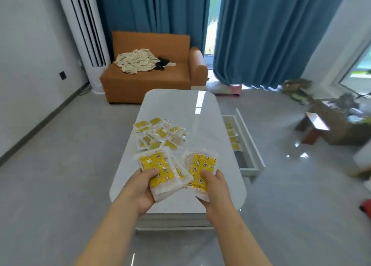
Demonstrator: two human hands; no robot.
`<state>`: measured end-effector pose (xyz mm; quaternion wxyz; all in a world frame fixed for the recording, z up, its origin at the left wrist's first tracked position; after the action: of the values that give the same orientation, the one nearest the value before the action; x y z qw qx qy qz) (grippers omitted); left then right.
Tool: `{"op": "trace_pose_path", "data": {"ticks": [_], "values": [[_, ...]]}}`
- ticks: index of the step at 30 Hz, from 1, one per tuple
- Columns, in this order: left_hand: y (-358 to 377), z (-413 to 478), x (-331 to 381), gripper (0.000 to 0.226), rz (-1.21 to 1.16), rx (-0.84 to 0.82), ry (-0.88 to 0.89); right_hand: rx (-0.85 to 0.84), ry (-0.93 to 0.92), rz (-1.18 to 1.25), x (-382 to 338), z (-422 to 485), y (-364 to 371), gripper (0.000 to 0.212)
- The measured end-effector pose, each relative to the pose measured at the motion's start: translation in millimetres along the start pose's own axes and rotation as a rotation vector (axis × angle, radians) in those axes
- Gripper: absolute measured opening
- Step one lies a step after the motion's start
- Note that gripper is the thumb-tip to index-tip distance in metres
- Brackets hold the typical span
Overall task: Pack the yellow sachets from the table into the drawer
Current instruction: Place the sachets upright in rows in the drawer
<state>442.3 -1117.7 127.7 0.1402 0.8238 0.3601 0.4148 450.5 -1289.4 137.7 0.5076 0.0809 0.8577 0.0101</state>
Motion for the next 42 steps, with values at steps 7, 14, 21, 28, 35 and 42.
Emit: {"op": "trace_pose_path", "data": {"ticks": [7, 14, 21, 28, 35, 42], "values": [[176, 24, -123, 0.017, 0.114, -0.078, -0.103, 0.126, -0.022, 0.021, -53, 38, -194, 0.016], [303, 111, -194, 0.019, 0.239, -0.139, -0.138, 0.228, 0.012, 0.084, -87, 118, -326, 0.016], [431, 227, -232, 0.026, 0.303, -0.141, -0.196, 0.272, 0.041, -0.024, -158, 236, -424, 0.016], [532, 319, -247, 0.034, 0.372, -0.079, -0.155, 0.269, 0.082, 0.002, -208, 351, -497, 0.014], [602, 407, -264, 0.027, 0.280, 0.050, -0.046, 0.166, 0.142, 0.011, -244, 486, -554, 0.015], [585, 445, -285, 0.037, 0.047, 0.365, 0.019, 0.022, 0.233, -0.211, -273, 602, -580, 0.012]]}}
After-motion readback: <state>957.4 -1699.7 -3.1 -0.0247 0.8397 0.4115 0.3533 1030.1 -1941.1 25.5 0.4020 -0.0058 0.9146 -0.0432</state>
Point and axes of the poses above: each hand's wrist, its own z-axis towards the middle knuckle, its own y-axis out of the palm, x = y × z, the point moved 10 cm from there along z, towards the middle knuckle, and after that the axes turned 10 degrees about -z, right-handed, at the moved point
